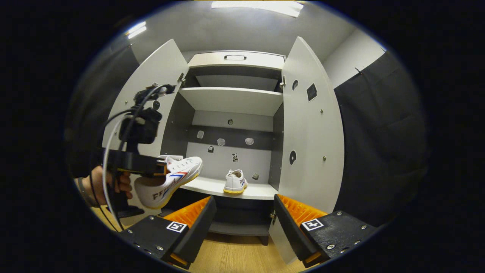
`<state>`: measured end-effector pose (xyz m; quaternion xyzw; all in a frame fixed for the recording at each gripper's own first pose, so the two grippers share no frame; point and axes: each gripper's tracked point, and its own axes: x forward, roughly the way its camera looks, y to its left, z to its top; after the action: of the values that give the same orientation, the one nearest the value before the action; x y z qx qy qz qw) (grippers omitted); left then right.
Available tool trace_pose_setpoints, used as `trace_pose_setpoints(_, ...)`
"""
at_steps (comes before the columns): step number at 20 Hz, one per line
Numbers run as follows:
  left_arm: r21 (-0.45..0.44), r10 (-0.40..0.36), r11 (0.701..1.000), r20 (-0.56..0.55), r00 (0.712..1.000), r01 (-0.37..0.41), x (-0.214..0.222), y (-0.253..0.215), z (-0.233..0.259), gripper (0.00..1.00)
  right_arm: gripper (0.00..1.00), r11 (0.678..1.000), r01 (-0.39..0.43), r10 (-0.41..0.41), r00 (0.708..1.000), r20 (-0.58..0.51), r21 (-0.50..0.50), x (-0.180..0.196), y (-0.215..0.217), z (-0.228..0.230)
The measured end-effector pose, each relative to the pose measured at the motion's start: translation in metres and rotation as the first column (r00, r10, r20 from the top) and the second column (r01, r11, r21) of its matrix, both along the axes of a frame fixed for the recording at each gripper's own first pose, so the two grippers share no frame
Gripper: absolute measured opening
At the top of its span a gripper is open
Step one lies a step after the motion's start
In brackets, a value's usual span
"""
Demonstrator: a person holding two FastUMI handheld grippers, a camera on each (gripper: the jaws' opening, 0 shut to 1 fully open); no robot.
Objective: Grab one shoe with the right hand and put it into the shoe cabinet, grab the other shoe with the left hand and put it into the shoe cabinet; then close the right door with the right hand and the left door with the left hand.
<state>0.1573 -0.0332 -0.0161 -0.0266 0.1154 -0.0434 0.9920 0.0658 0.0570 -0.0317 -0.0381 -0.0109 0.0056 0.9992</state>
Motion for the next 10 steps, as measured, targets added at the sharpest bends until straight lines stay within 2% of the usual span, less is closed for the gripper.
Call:
trace_pose_setpoints(3, -0.003, 0.007, 1.000, -0.040, 0.999, -0.007, 0.066, -0.019, -0.002, 0.11, 0.94, 0.999, 0.014, -0.013, 1.000, -0.017, 0.035, -0.005, -0.010, -0.002)
trace_pose_setpoints(5, 0.063, 0.005, 0.998, -0.052, 0.999, -0.002, 0.103, -0.028, -0.014, 0.11, 0.94, 0.999, 0.030, -0.029, 0.999, -0.024, 0.036, -0.007, -0.018, -0.003)
trace_pose_setpoints(7, 0.114, -0.001, 0.993, -0.077, 0.997, 0.010, 0.123, -0.036, -0.035, 0.11, 0.94, 0.999, 0.043, -0.042, 0.999, -0.030, 0.030, -0.009, -0.026, -0.003)
trace_pose_setpoints(10, 0.081, 0.038, 0.996, -0.189, 0.981, -0.022, 0.141, -0.040, -0.068, 0.11, 0.94, 0.998, 0.064, -0.064, 0.997, -0.041, 0.010, -0.012, -0.039, -0.003)
